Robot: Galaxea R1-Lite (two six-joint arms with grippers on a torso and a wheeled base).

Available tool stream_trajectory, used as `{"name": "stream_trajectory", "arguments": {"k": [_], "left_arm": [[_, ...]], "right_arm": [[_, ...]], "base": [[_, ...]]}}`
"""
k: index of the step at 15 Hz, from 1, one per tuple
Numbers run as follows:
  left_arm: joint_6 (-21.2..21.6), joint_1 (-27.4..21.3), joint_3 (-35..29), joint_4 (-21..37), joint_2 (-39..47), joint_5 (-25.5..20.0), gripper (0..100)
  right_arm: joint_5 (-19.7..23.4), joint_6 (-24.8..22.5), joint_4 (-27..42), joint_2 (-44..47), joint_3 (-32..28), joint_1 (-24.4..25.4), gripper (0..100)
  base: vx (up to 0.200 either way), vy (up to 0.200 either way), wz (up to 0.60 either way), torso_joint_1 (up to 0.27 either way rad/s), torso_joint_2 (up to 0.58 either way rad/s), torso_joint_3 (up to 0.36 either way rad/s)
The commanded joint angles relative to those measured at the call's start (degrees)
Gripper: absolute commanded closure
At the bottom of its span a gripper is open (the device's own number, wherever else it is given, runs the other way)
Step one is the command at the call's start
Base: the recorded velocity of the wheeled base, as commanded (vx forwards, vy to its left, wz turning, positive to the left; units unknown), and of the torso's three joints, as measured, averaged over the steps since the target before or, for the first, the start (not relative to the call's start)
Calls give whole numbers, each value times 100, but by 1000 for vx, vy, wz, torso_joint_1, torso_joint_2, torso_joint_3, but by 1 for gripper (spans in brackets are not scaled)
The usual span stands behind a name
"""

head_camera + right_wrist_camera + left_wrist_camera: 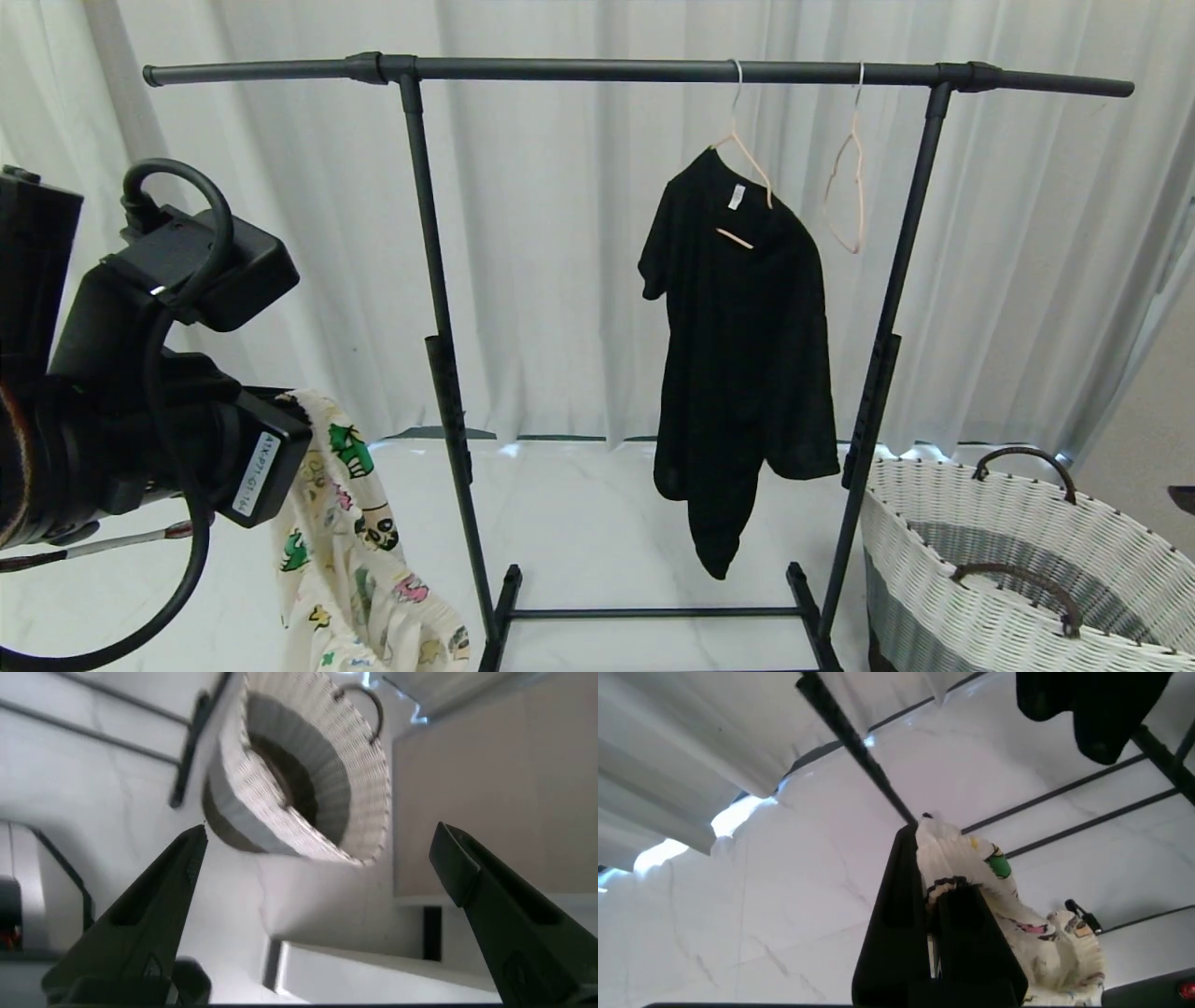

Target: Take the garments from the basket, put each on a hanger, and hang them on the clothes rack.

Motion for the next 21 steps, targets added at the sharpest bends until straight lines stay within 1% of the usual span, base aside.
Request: {"name": "stream_trajectory", "arguments": {"k": [1, 4, 5, 8, 9, 11, 14, 17, 19, 21], "left_arm": [[-8, -7, 22, -7, -7, -8, 100], [-8, -16, 22, -69, -16, -8, 100], [-8, -16, 22, -86, -25, -8, 100], [-17, -7, 40, -104, -60, 1, 100], [-34, 37, 49, -200, -60, 36, 100], [-34, 178, 101, -306, -121, 256, 100], [-34, 266, 260, -306, -332, 318, 100], [-26, 415, 374, -306, -438, 318, 100], [-26, 433, 427, -306, -473, 318, 100], [-26, 433, 444, -306, -482, 318, 100]], "right_arm": [[2, -3, -414, 21, 361, 2, 0], [63, 14, -1380, 21, 782, -165, 0], [90, 32, -1512, 21, 809, -244, 0], [213, 41, -1565, 21, 800, -464, 0], [257, 67, -1653, 3, 800, -543, 0], [336, 137, -1802, 21, 800, -666, 0], [520, 129, -1934, 21, 782, -824, 0], [591, 129, -2092, 21, 782, -851, 0], [608, 129, -2180, 47, 782, -851, 0], [714, 129, -2198, 82, 782, -851, 0]], "base": [[0, 200, 0, 2, 2, 2], [0, 0, 0, 0, 0, 0], [0, 0, 0, 0, 0, 0], [0, 0, 0, 32, -120, -111], [0, 0, 0, 61, -325, -251], [0, 0, 0, 166, -478, -281], [0, 0, 0, 178, -465, -285], [0, 0, 0, 183, -466, -287], [0, 0, 0, 195, -476, -278], [0, 0, 0, 210, -491, -281]]}}
